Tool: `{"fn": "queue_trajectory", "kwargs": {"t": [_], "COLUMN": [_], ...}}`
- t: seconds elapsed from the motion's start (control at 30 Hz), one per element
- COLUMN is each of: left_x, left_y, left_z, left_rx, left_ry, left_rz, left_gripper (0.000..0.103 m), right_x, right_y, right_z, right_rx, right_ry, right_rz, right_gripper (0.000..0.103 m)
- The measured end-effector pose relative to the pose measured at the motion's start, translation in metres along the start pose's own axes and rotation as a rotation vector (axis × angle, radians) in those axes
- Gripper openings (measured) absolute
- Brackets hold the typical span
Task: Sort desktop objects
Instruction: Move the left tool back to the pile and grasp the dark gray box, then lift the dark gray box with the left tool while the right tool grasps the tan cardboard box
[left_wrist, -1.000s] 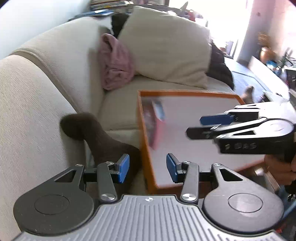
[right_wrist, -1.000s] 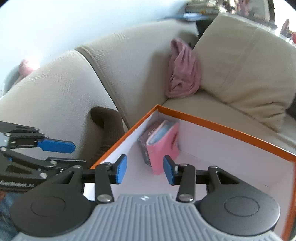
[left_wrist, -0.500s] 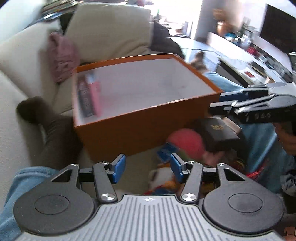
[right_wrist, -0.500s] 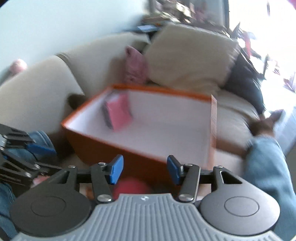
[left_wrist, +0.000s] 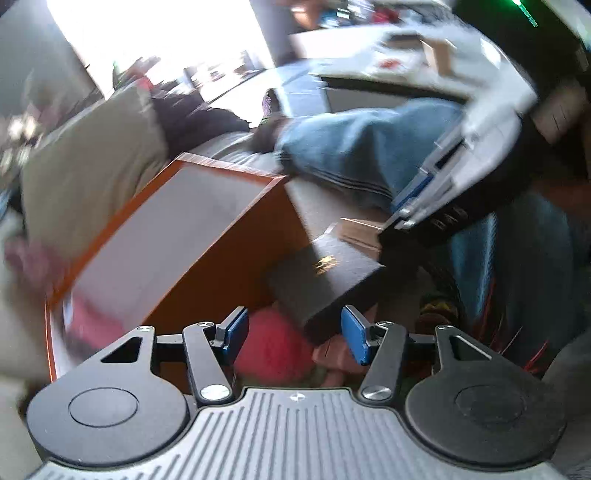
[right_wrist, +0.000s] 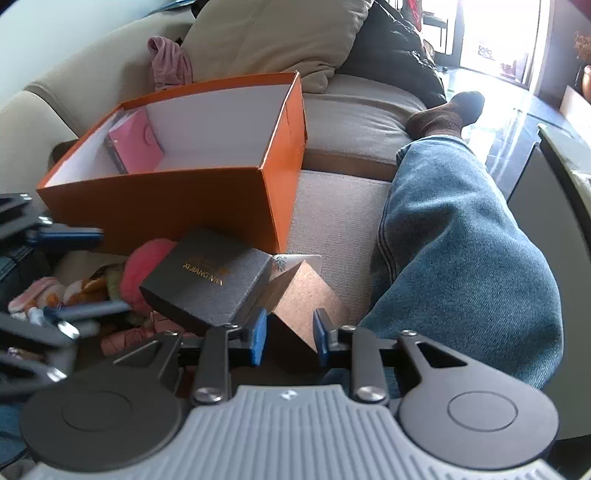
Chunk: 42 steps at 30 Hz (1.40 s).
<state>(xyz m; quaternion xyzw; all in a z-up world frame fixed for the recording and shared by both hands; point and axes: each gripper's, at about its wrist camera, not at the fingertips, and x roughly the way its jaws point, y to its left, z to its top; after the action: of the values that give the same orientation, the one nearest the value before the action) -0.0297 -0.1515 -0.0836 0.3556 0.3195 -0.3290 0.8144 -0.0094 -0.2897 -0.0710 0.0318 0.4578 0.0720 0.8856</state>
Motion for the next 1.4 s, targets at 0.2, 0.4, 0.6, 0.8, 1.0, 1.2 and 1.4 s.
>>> {"fn": "queue_trajectory", "kwargs": {"t": [0.2, 0.4, 0.6, 0.8, 1.0, 1.2, 1.4], "left_x": [0.029, 0.049, 0.060, 0.063, 0.039, 0.013, 0.016], "left_y": [-0.037, -0.058, -0.055, -0.049, -0.041, -0.004, 0.036], "left_z": [0.003, 0.001, 0.008, 0.010, 0.011, 0.022, 0.027], "left_rx": [0.243, 0.392, 0.372, 0.359, 0.309, 0.064, -0.169], "left_ry": [0.049, 0.077, 0.071, 0.054, 0.025, 0.013, 0.041], "left_rz": [0.059, 0.077, 0.047, 0.026, 0.033, -0.054, -0.095], "left_gripper": [0.068, 0.071, 0.074, 0.070, 0.050, 0.042, 0.040], "right_x": [0.004, 0.023, 0.038, 0.045, 0.028, 0.026, 0.031], "right_y": [0.010, 0.014, 0.017, 0.013, -0.009, -0.033, -0.015], "right_z": [-0.011, -0.013, -0.012, -0.008, 0.003, 0.018, 0.016], "right_rx": [-0.207, -0.335, -0.416, -0.404, -0.238, -0.005, -0.076], "right_ry": [0.015, 0.051, 0.038, 0.039, 0.019, 0.040, 0.078], "right_rz": [-0.002, 0.022, -0.019, -0.040, 0.028, 0.143, 0.092], "right_gripper": [0.043, 0.061, 0.067, 0.064, 0.051, 0.047, 0.047]}}
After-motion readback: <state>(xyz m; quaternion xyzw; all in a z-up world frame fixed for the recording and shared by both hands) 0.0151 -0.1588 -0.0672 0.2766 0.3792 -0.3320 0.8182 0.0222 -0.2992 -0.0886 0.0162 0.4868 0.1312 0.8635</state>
